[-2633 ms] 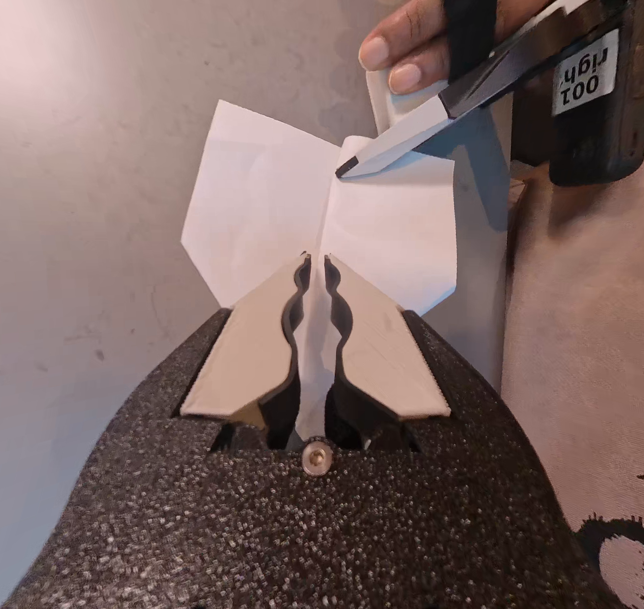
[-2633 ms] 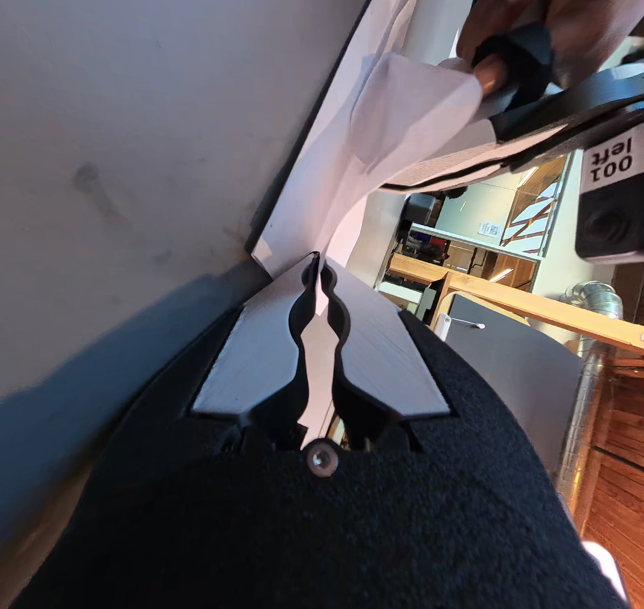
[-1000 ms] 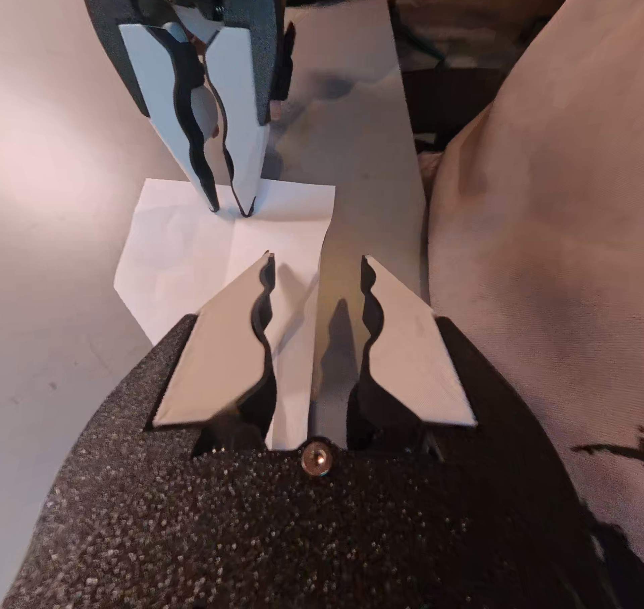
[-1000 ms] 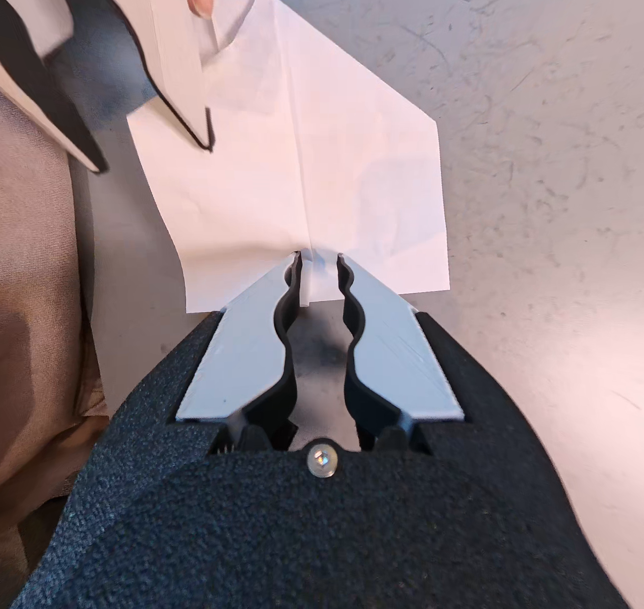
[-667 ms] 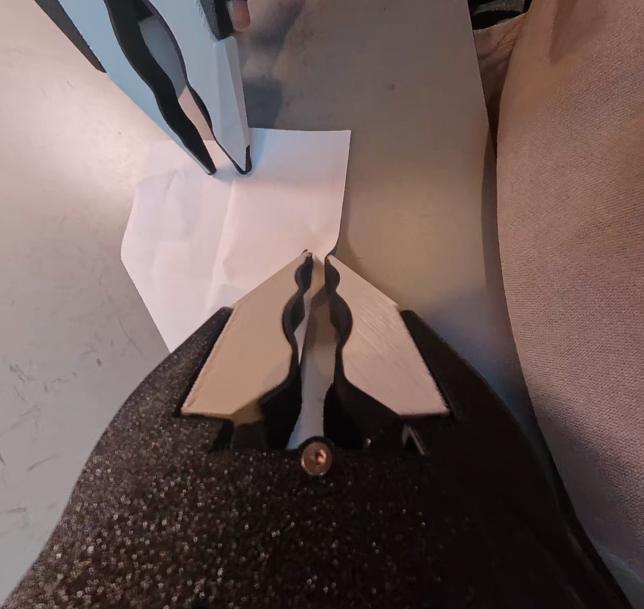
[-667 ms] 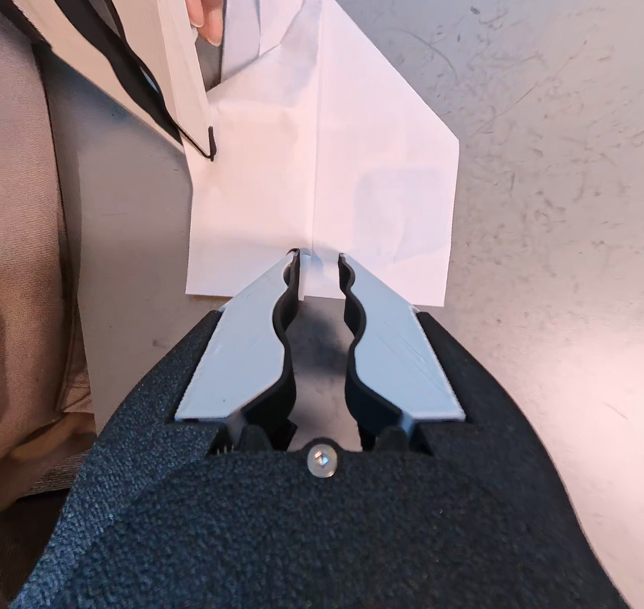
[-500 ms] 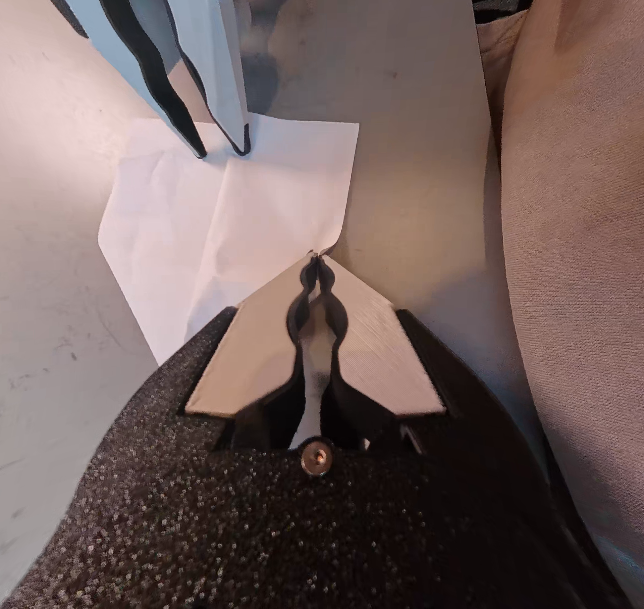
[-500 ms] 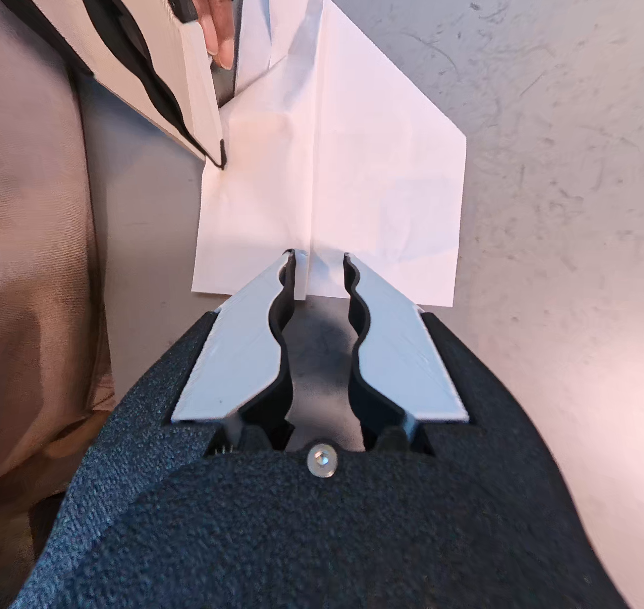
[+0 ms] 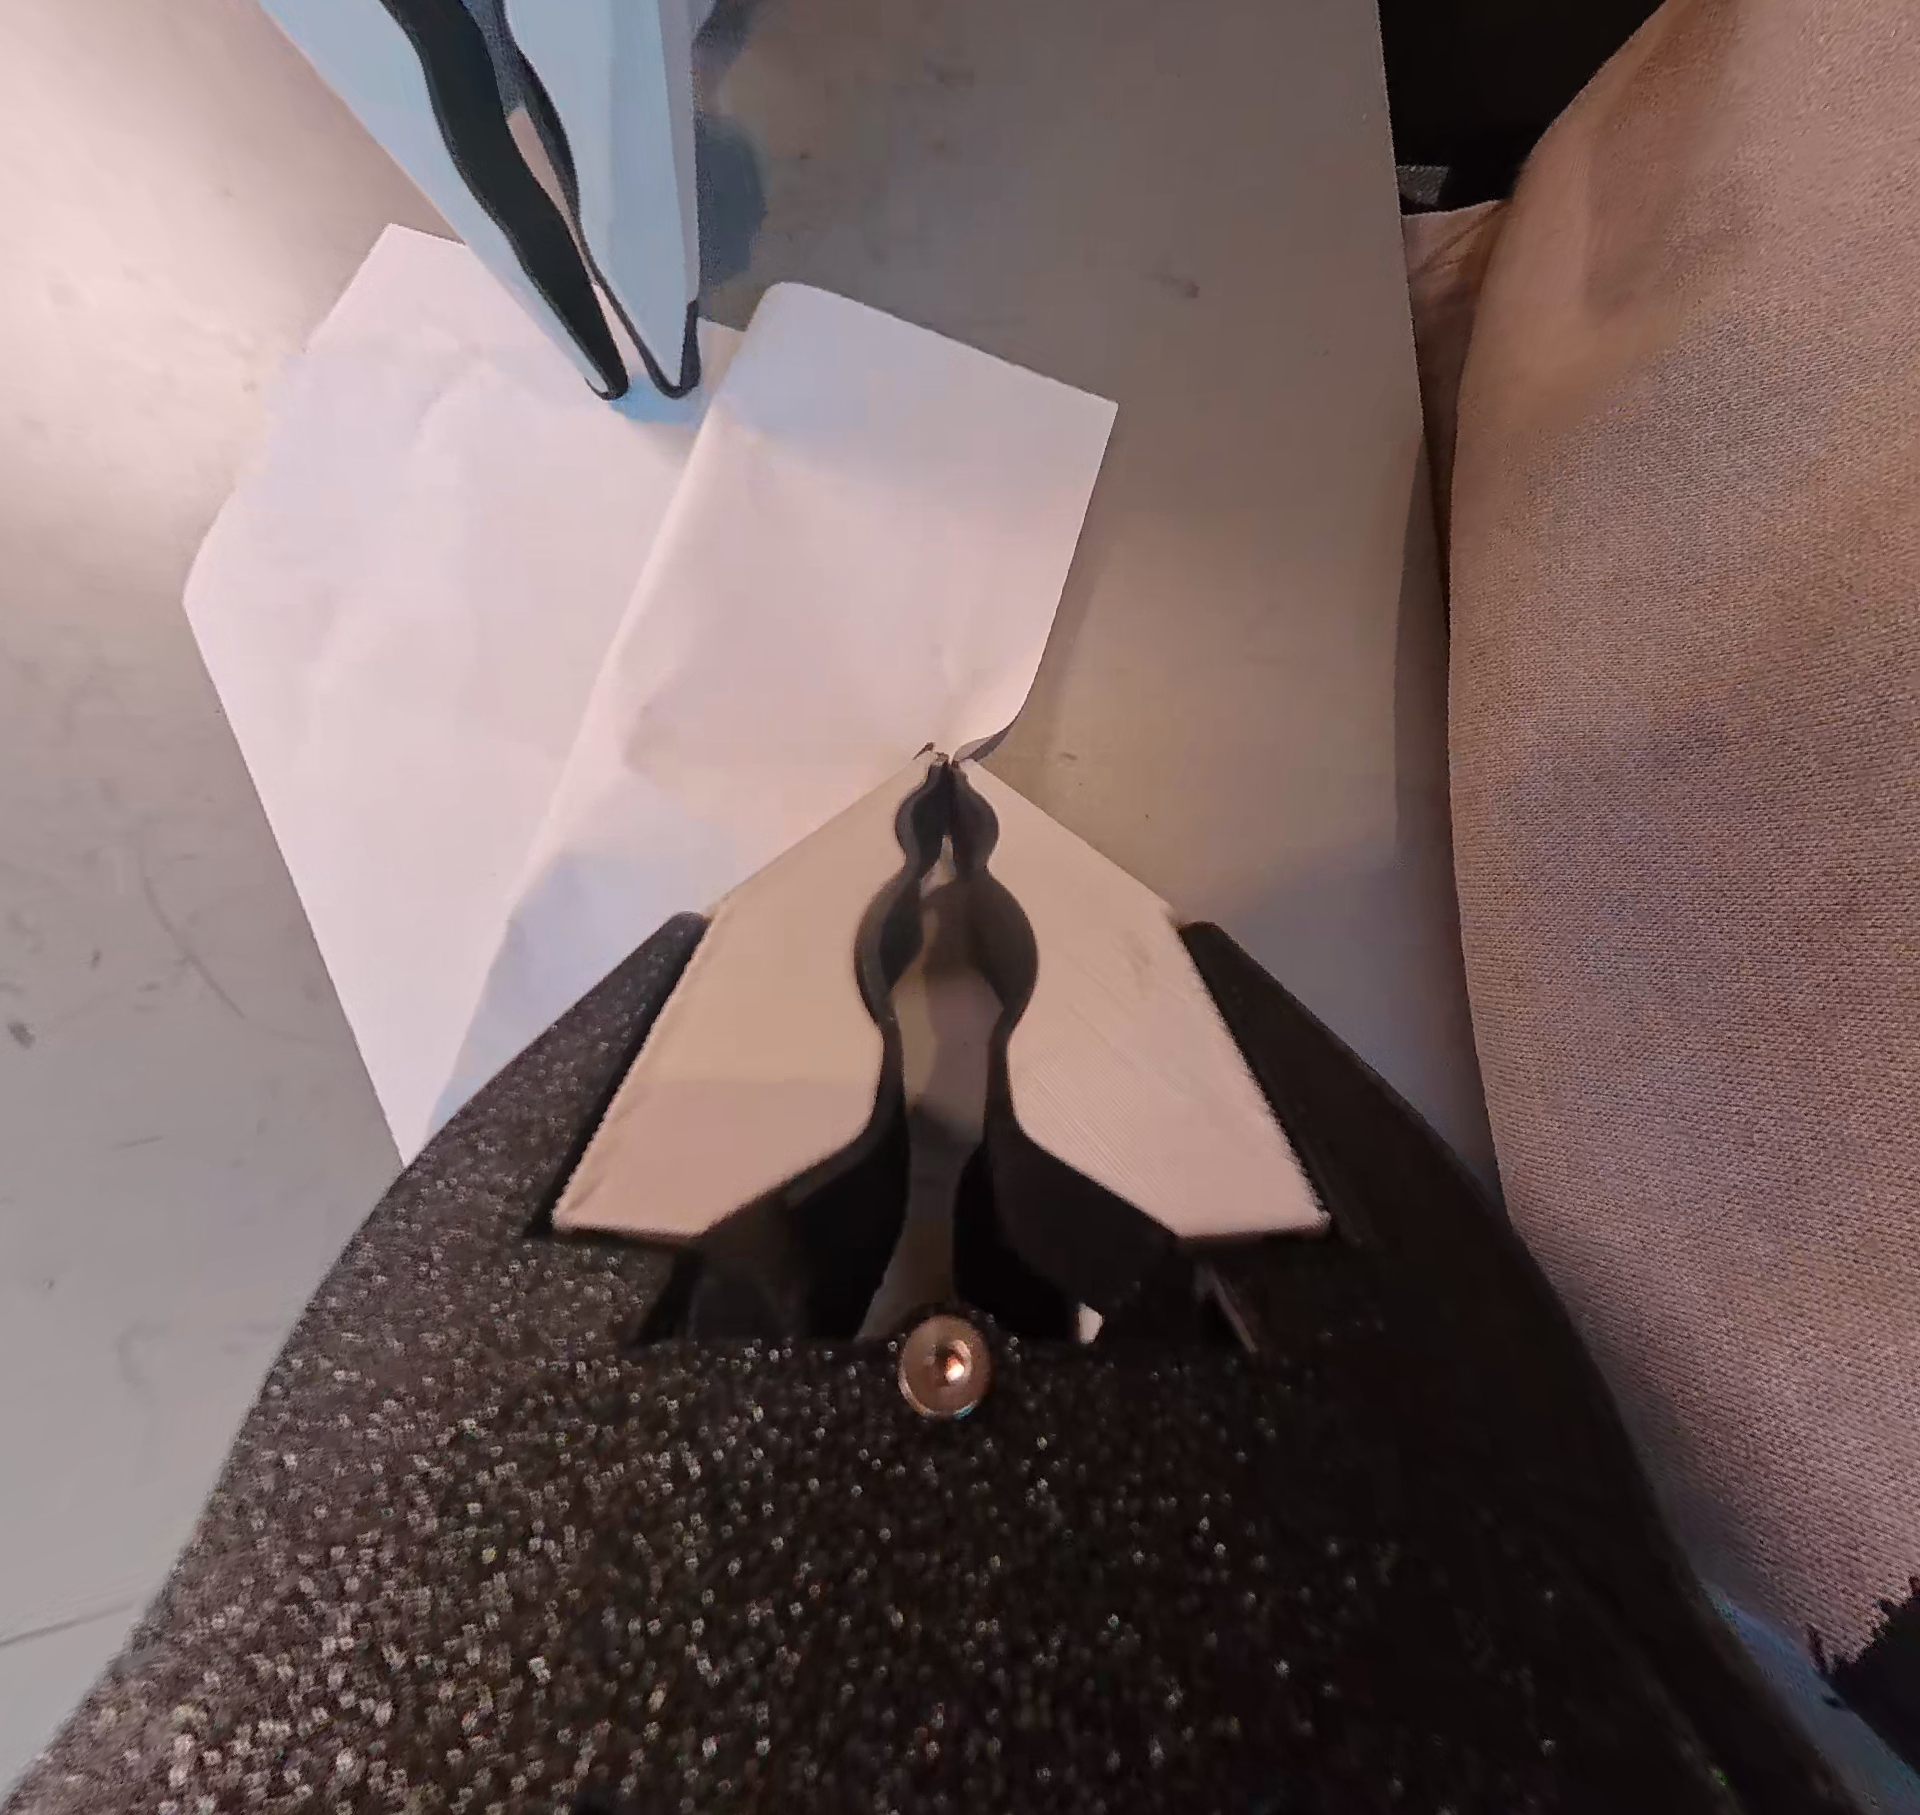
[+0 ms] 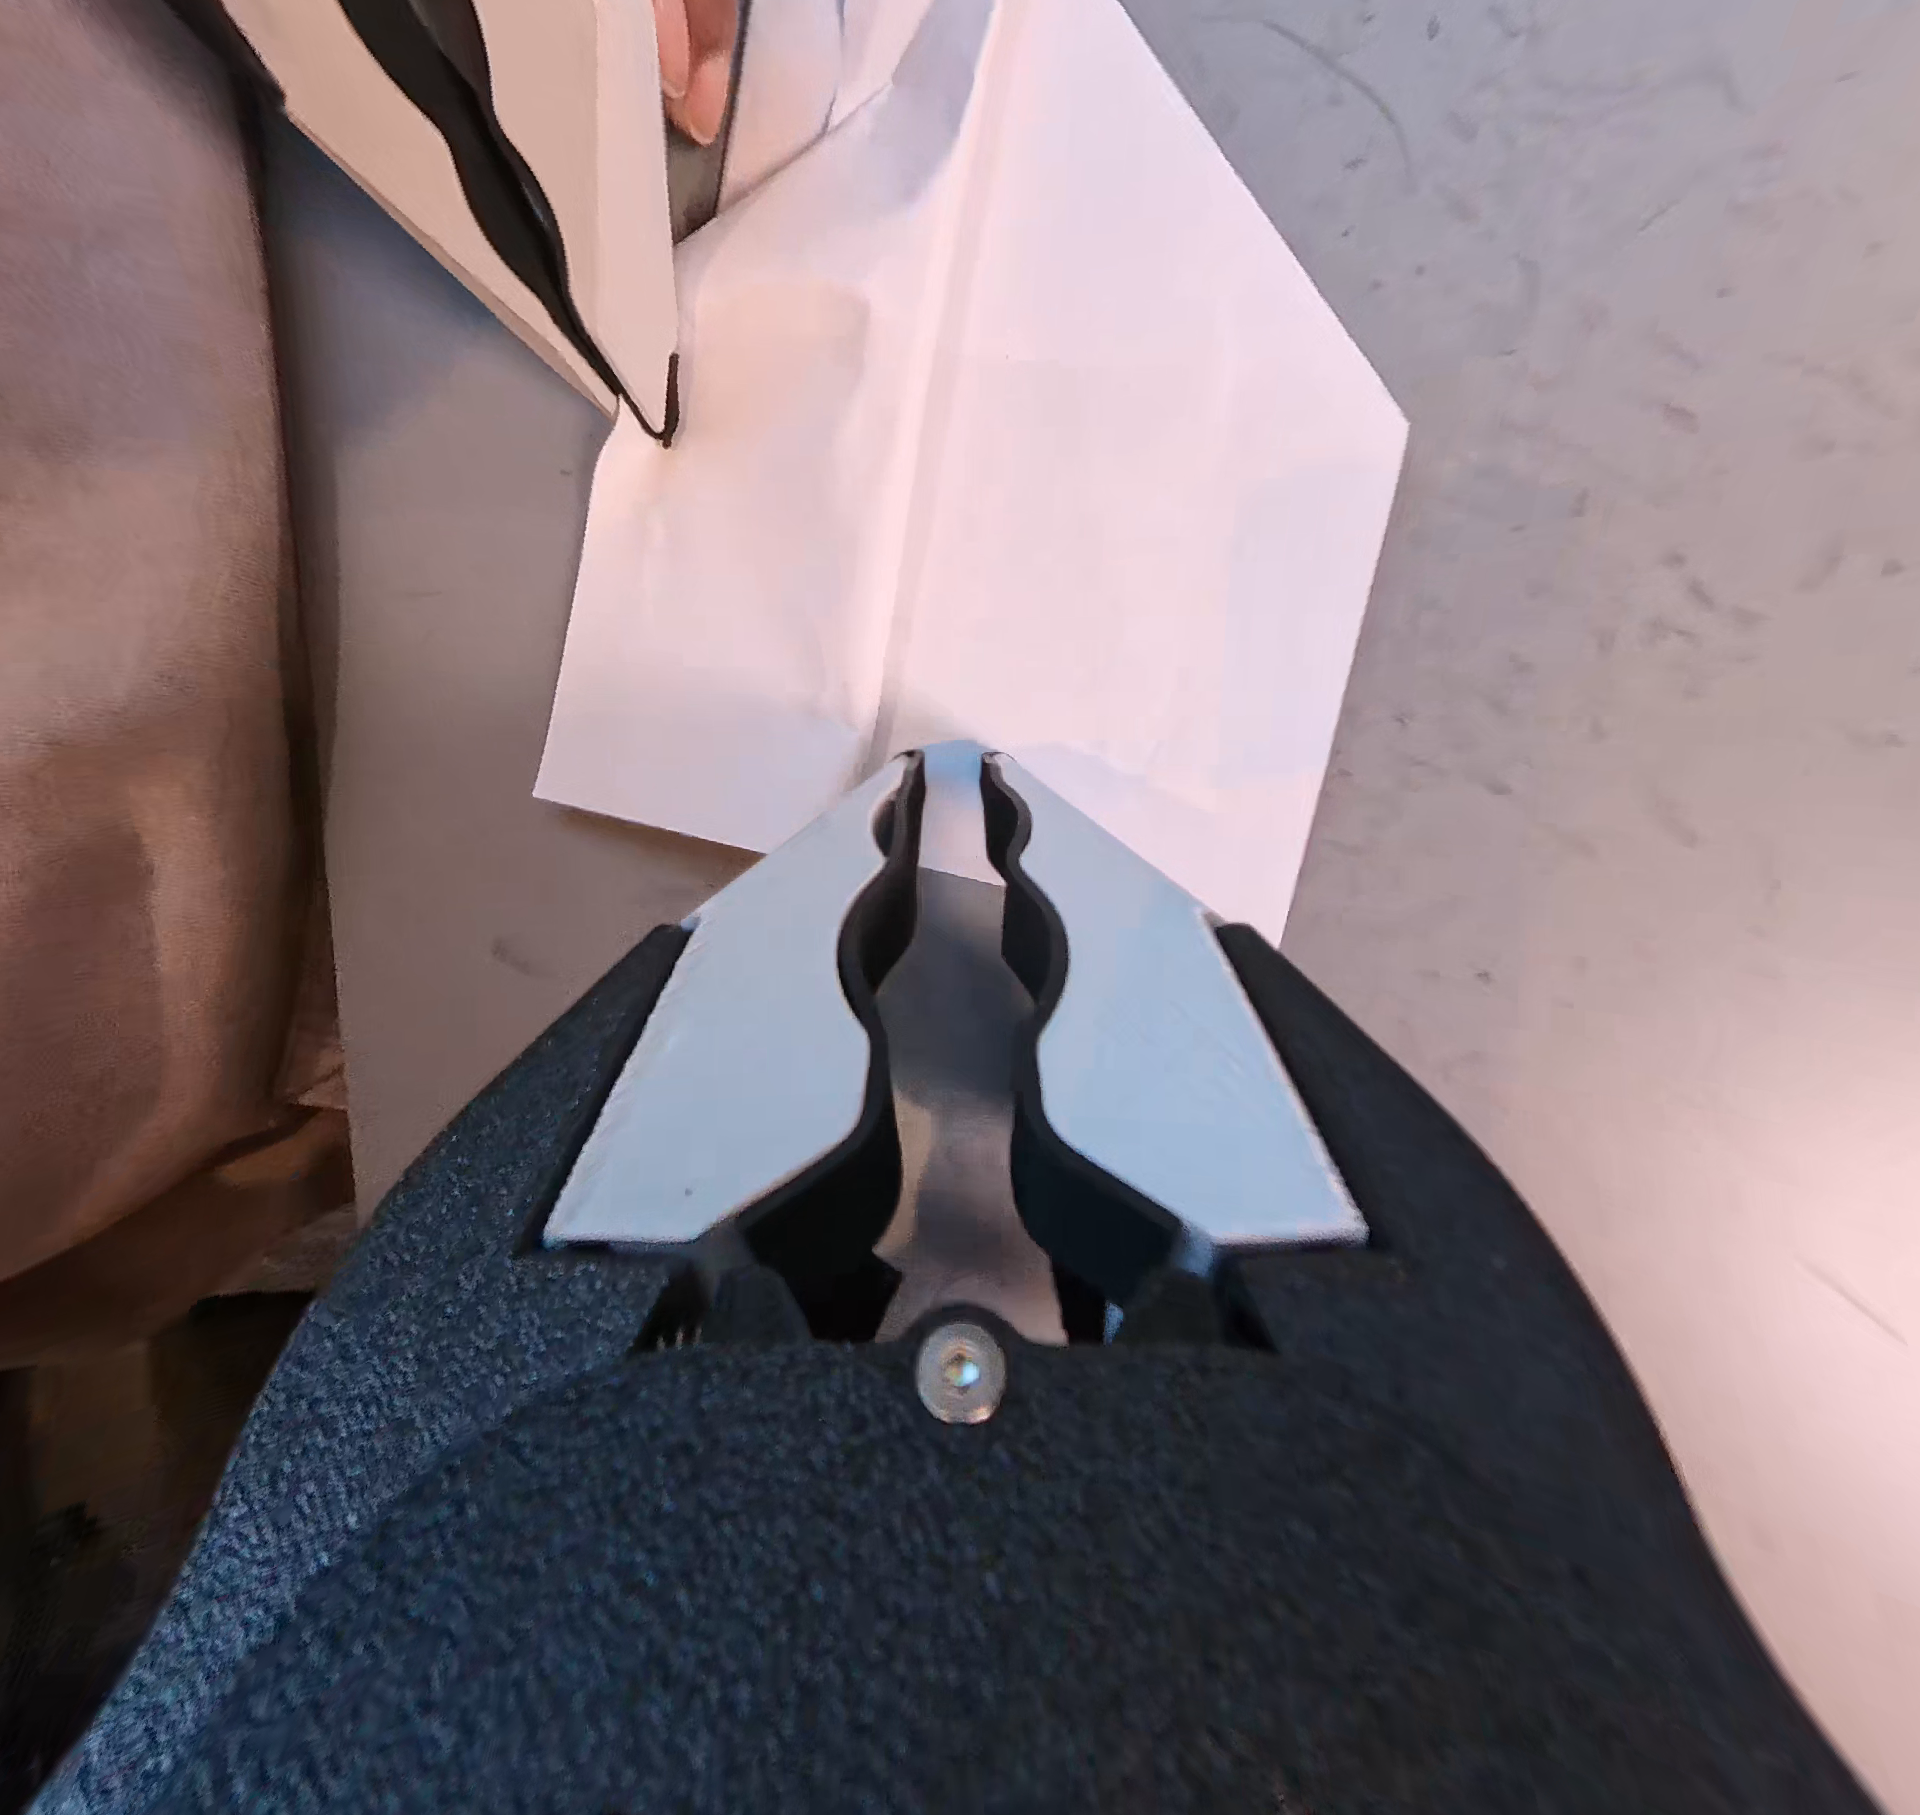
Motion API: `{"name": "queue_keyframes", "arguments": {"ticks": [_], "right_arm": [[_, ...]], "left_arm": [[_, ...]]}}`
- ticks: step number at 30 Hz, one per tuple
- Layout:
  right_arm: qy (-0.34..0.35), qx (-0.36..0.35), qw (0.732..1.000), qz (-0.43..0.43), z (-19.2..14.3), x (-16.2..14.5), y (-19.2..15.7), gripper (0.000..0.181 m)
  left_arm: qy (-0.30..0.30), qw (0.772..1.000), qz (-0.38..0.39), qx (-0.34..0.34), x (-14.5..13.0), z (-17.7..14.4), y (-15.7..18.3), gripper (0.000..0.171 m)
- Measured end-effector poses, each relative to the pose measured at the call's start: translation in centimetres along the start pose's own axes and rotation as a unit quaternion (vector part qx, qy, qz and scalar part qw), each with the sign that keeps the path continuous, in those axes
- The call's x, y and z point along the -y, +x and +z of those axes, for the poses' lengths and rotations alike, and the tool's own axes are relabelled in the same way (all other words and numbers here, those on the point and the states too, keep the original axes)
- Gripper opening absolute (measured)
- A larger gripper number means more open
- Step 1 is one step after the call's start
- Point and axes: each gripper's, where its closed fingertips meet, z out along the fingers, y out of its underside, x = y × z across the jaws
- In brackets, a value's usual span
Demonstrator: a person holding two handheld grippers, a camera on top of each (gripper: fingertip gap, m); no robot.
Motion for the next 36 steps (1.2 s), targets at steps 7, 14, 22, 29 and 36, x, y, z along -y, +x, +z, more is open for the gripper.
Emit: {"name": "queue_keyframes", "arguments": {"ticks": [7, 14, 22, 29, 36], "right_arm": [[-0.018, -0.005, 1.0, 0.01, -0.1, -0.1, -0.5, 0.016], [0.003, 0.077, 0.994, 0.077, -0.4, -0.2, -1.1, 0.023], [0.005, 0.163, 0.974, 0.158, -0.9, 0.0, -1.6, 0.03], [-0.017, 0.166, 0.972, 0.168, -0.9, 0.2, -1.8, 0.031], [-0.054, 0.106, 0.986, 0.117, -0.6, -0.2, -1.5, 0.023]], "left_arm": [[0.0, 1.0, -0.003, -0.006, 0.0, 0.0, 0.0, 0.0], [-0.006, 1.0, -0.006, -0.006, 0.0, 0.0, 0.0, 0.0], [-0.012, 1.0, -0.003, -0.011, 0.1, 0.0, 0.1, 0.0], [-0.018, 1.0, 0.0, -0.015, 0.1, 0.0, 0.1, 0.0], [-0.016, 1.0, 0.0, -0.017, 0.1, 0.0, 0.1, 0.0]]}}
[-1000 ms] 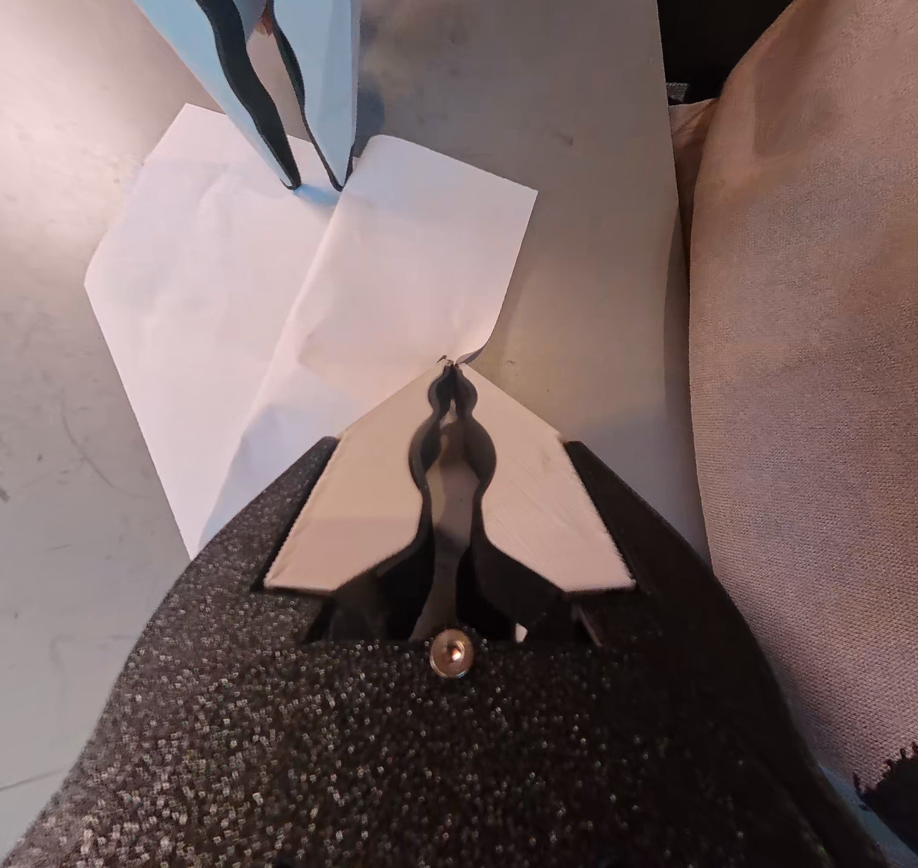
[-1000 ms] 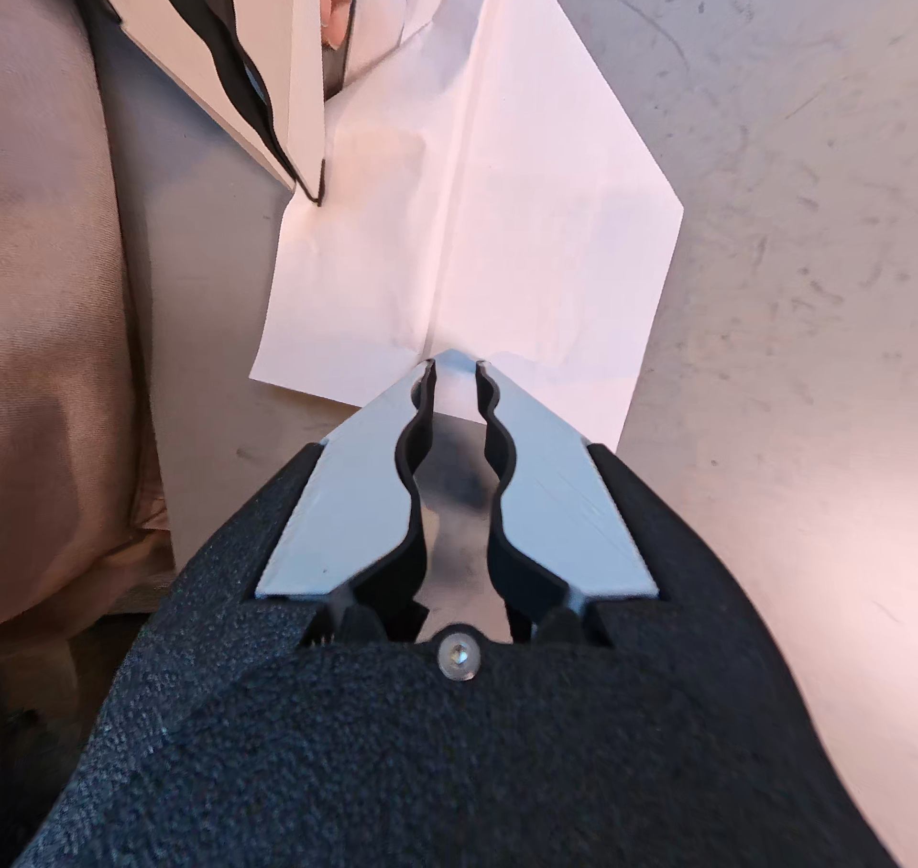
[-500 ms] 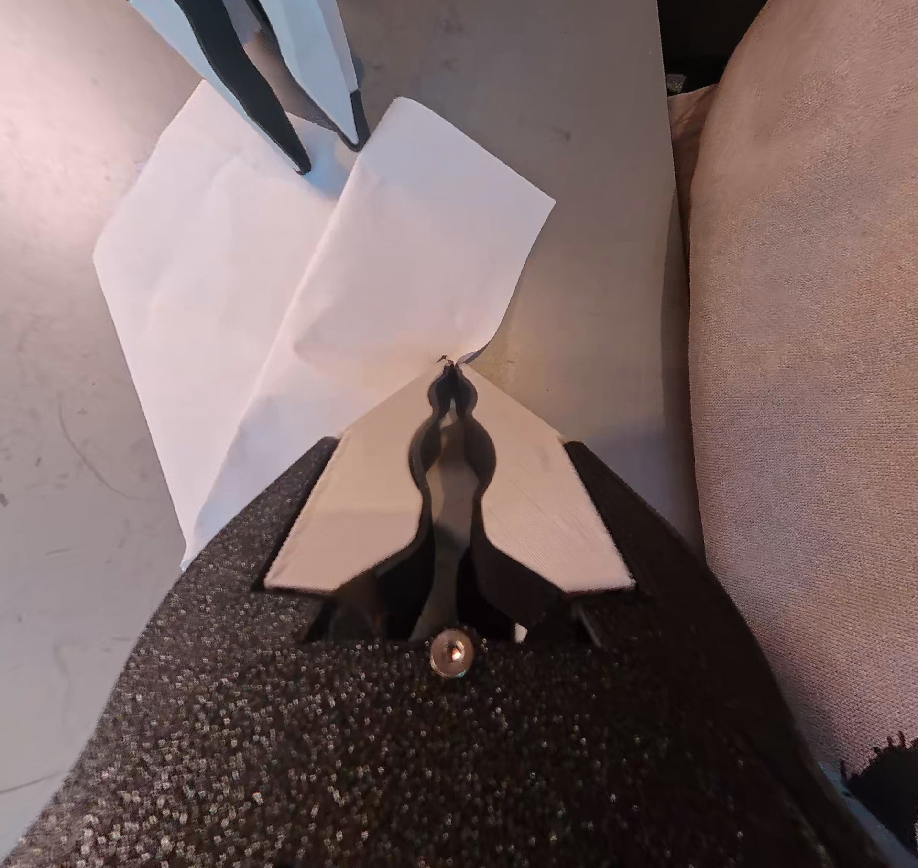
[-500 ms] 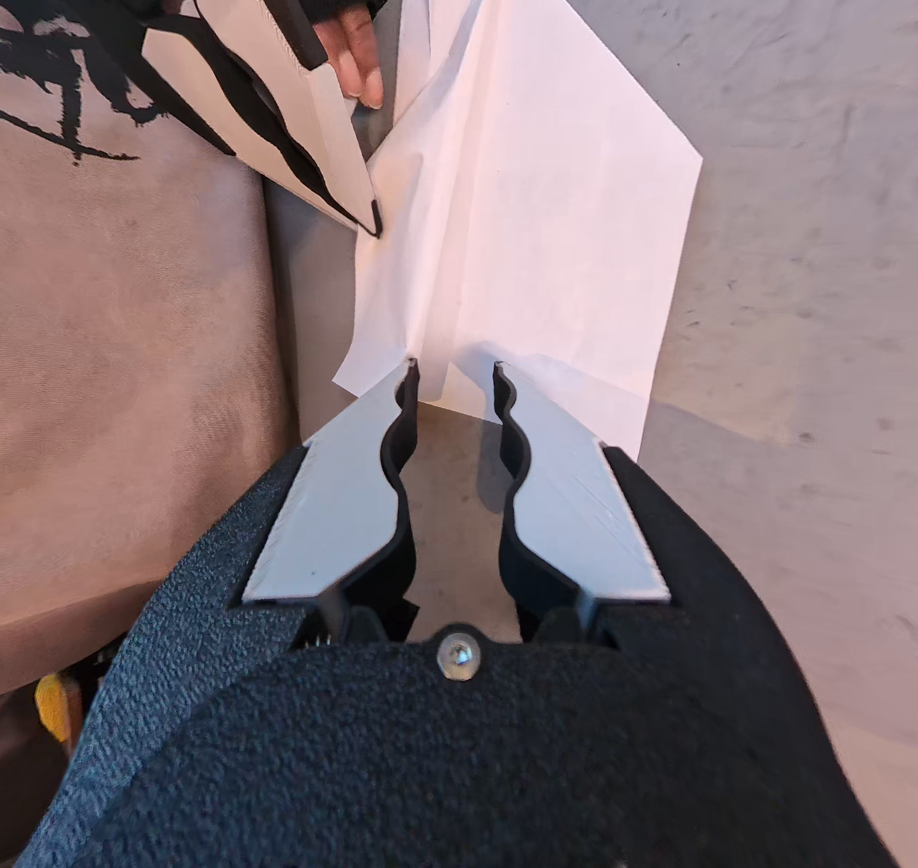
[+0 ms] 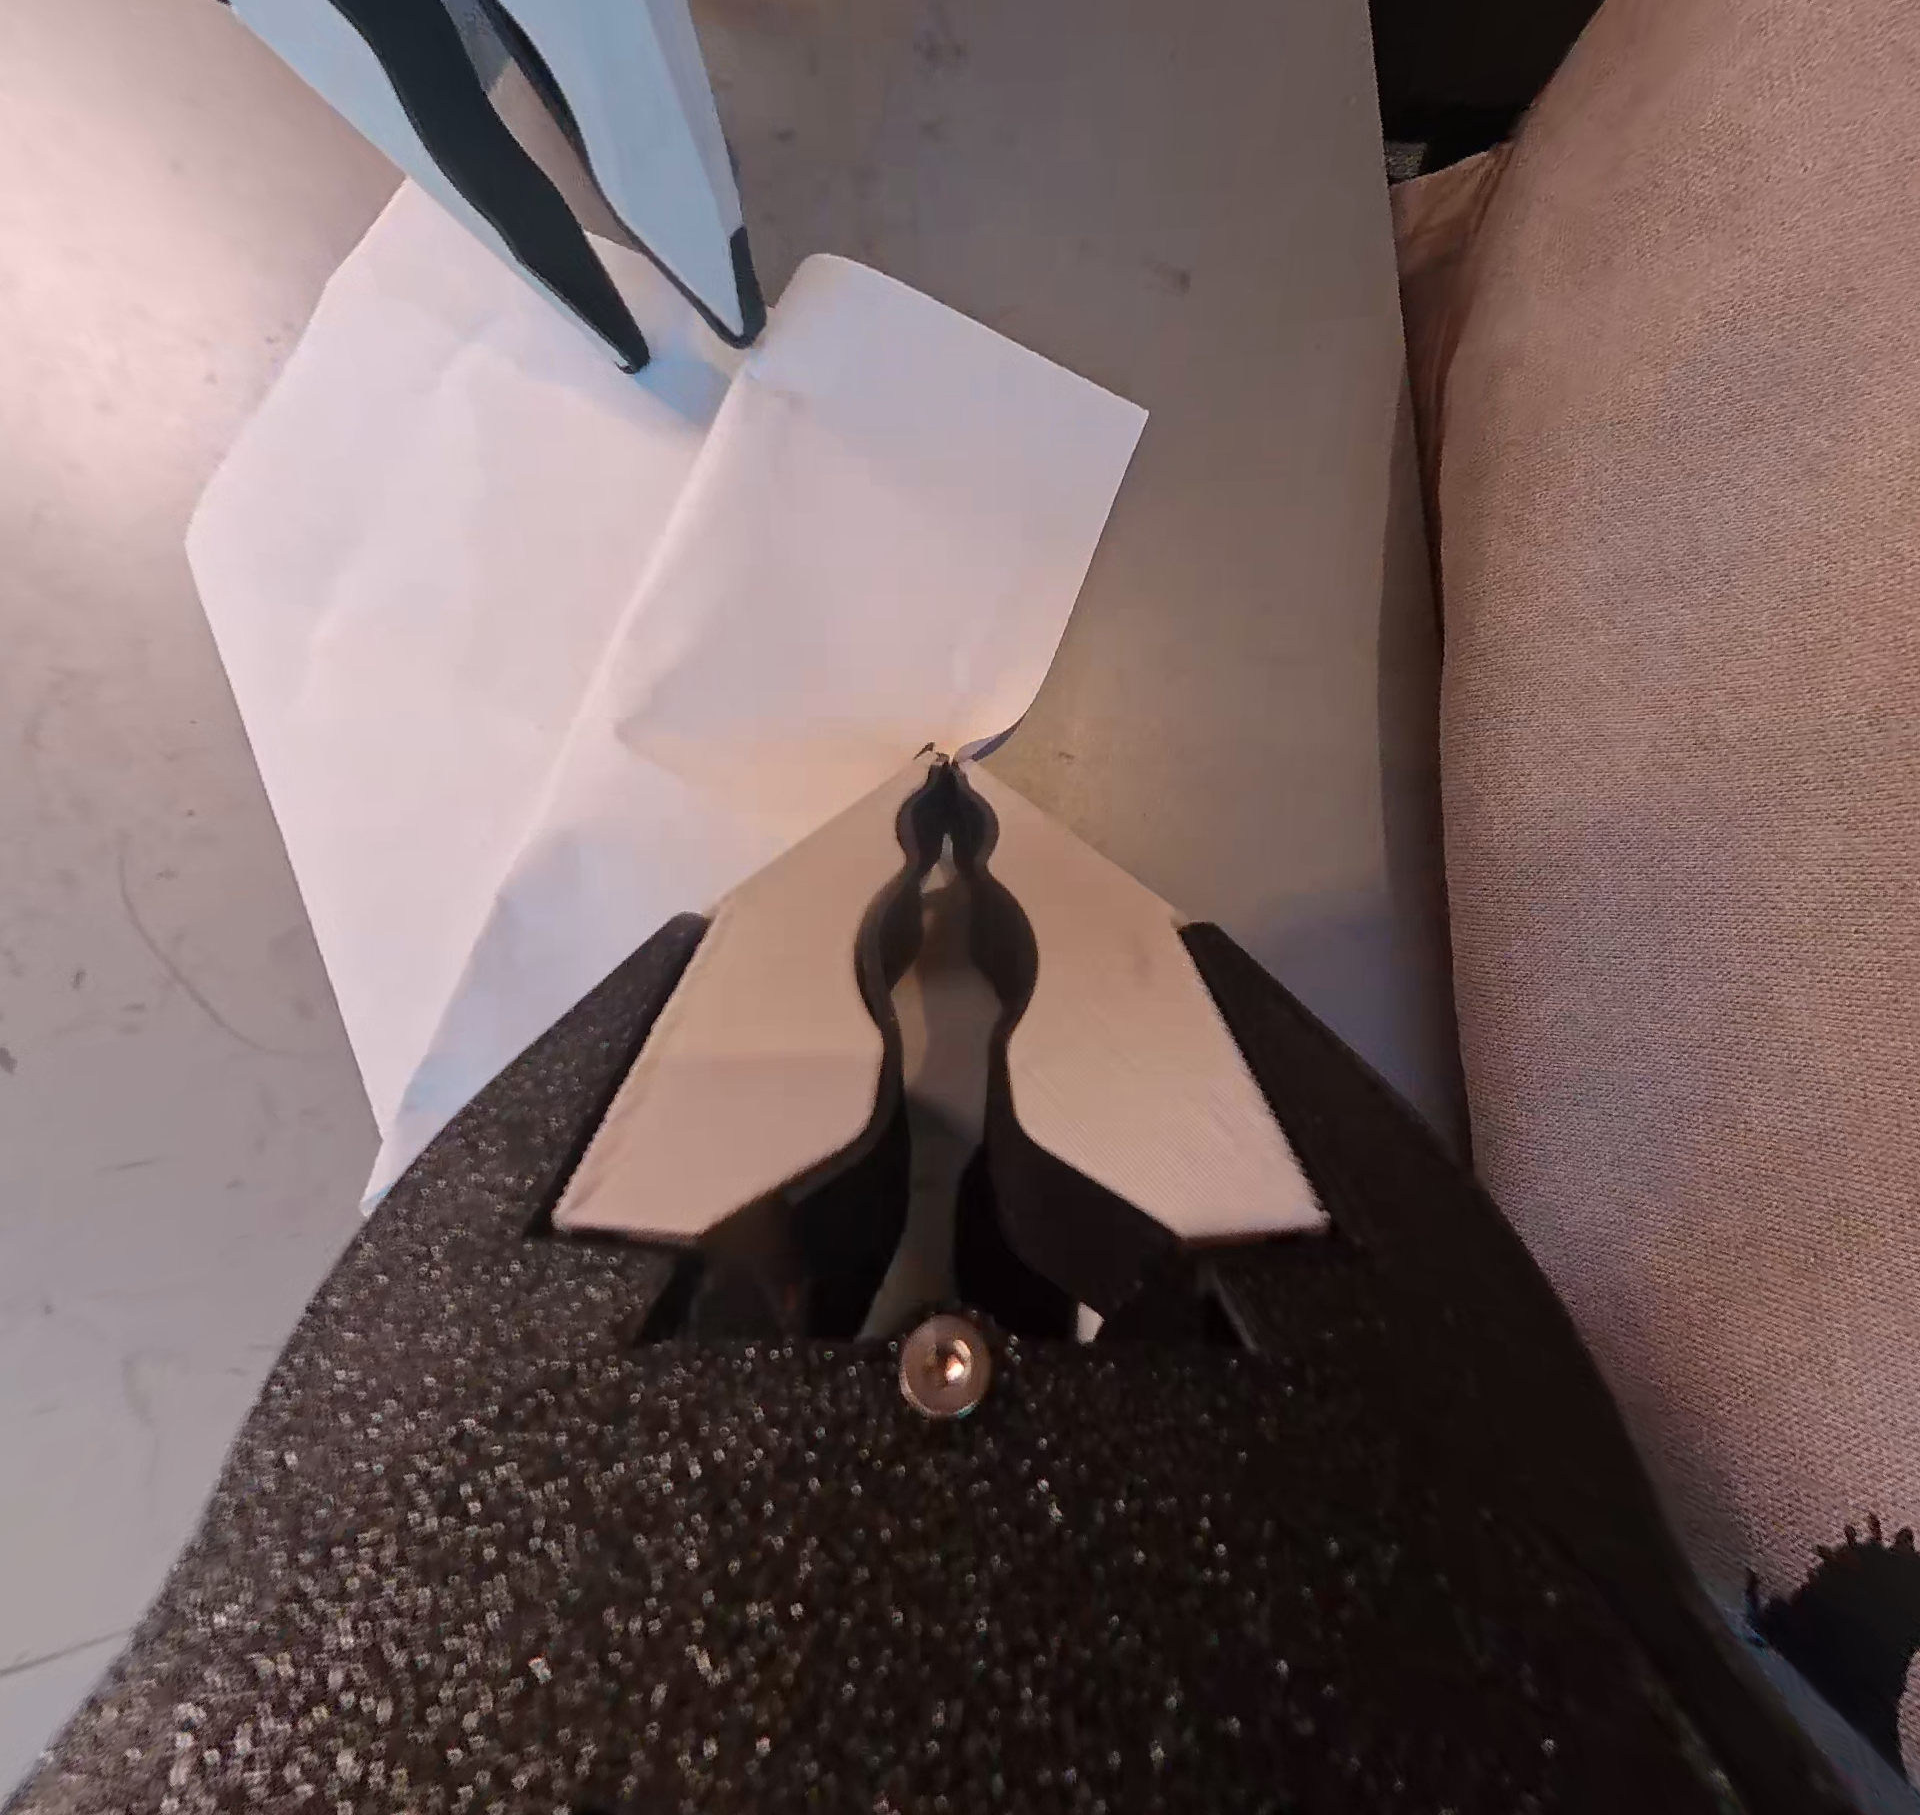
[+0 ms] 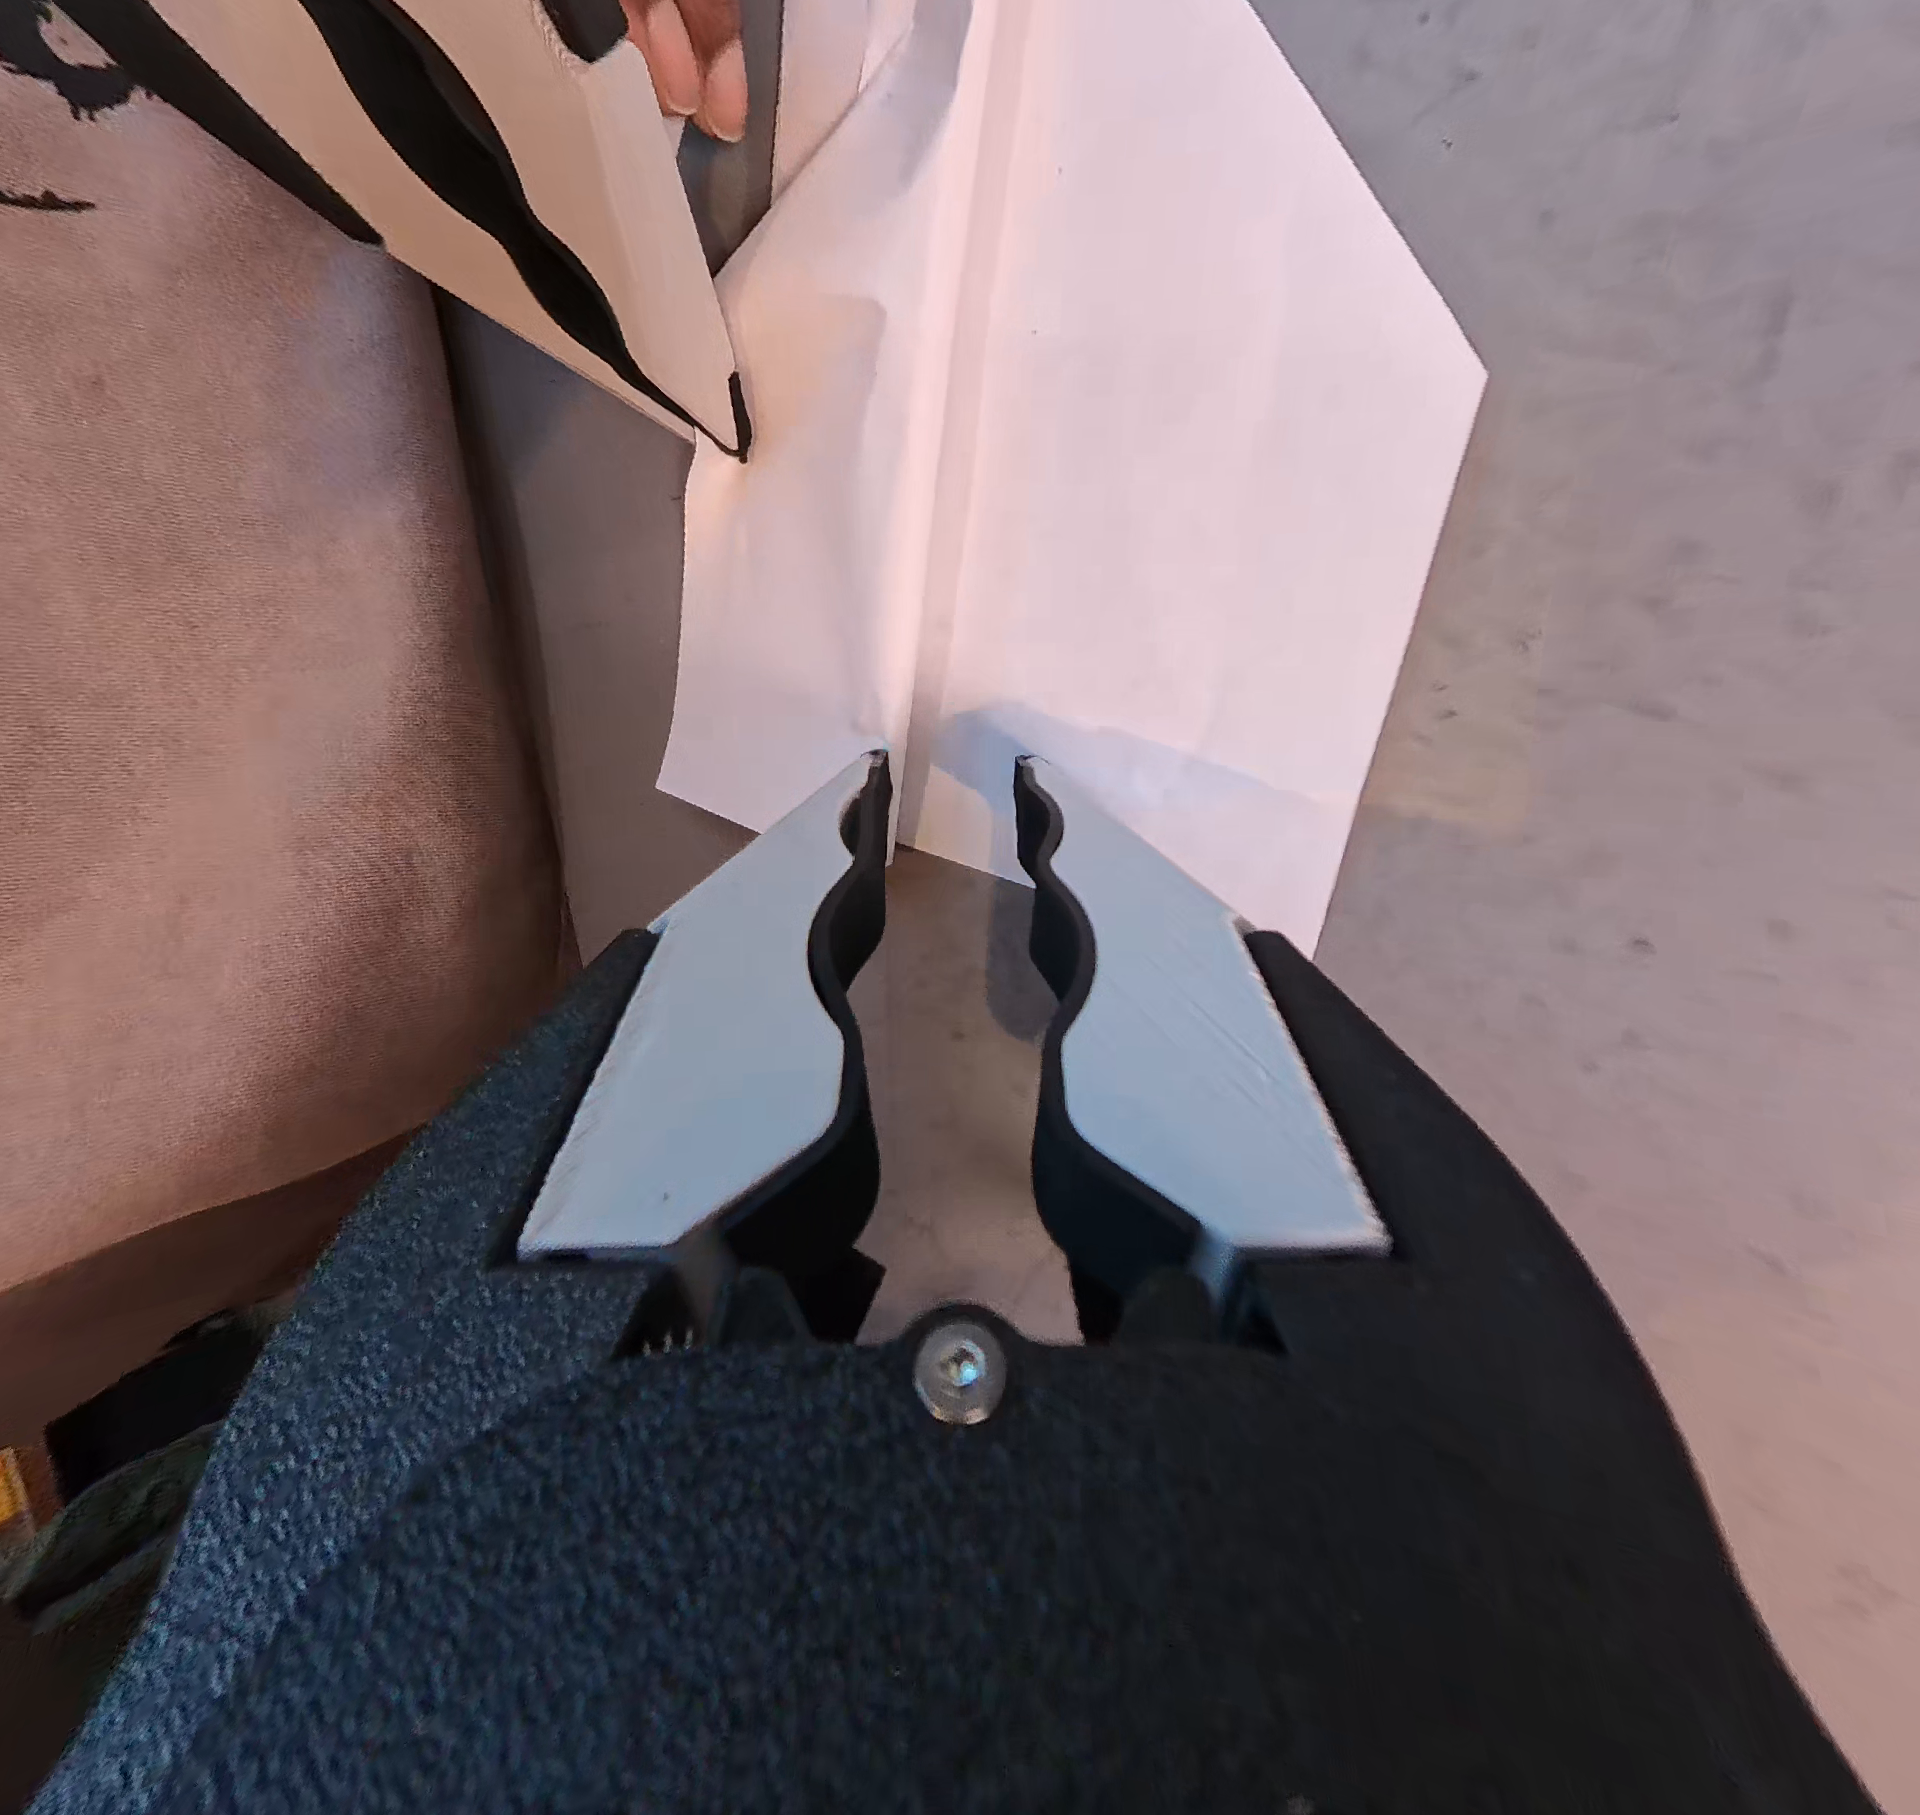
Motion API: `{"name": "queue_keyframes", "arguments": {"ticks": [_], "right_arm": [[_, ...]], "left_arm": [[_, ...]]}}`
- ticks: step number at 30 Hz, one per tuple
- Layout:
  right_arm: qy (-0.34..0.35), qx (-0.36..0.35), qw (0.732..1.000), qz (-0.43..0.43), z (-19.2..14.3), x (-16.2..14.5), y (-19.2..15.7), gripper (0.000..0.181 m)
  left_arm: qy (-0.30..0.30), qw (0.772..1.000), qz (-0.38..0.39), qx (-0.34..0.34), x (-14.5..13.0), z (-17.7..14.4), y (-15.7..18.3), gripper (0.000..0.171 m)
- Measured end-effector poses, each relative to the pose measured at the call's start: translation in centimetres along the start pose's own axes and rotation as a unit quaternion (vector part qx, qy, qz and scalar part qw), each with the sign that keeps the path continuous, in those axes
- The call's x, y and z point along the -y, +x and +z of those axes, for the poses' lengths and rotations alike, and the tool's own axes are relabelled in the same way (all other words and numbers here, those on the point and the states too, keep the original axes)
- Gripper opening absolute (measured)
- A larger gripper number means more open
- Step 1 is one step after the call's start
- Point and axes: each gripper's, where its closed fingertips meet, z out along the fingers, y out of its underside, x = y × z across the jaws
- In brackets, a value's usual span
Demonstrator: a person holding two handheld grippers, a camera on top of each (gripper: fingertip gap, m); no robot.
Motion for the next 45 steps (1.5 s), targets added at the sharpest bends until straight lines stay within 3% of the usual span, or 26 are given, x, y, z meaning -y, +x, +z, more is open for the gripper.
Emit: {"name": "queue_keyframes", "arguments": {"ticks": [16, 24, 35, 45], "right_arm": [[-0.032, -0.095, 0.994, -0.048, 0.2, -0.2, 0.4, 0.016], [0.004, 0.005, 0.999, 0.033, -0.1, 0.0, -0.1, 0.024], [0.022, 0.078, 0.994, 0.079, -0.3, 0.2, -0.7, 0.032], [-0.02, -0.025, 0.999, 0.026, 0.1, -0.1, -0.1, 0.022]], "left_arm": [[0.008, 1.0, 0.001, -0.002, 0.0, 0.0, 0.0, 0.0], [0.005, 1.0, 0.003, 0.001, -0.1, 0.0, 0.0, 0.0], [0.0, 1.0, 0.002, -0.002, -0.1, 0.0, 0.0, 0.0], [0.002, 1.0, -0.001, -0.002, -0.1, 0.0, 0.0, 0.0]]}}
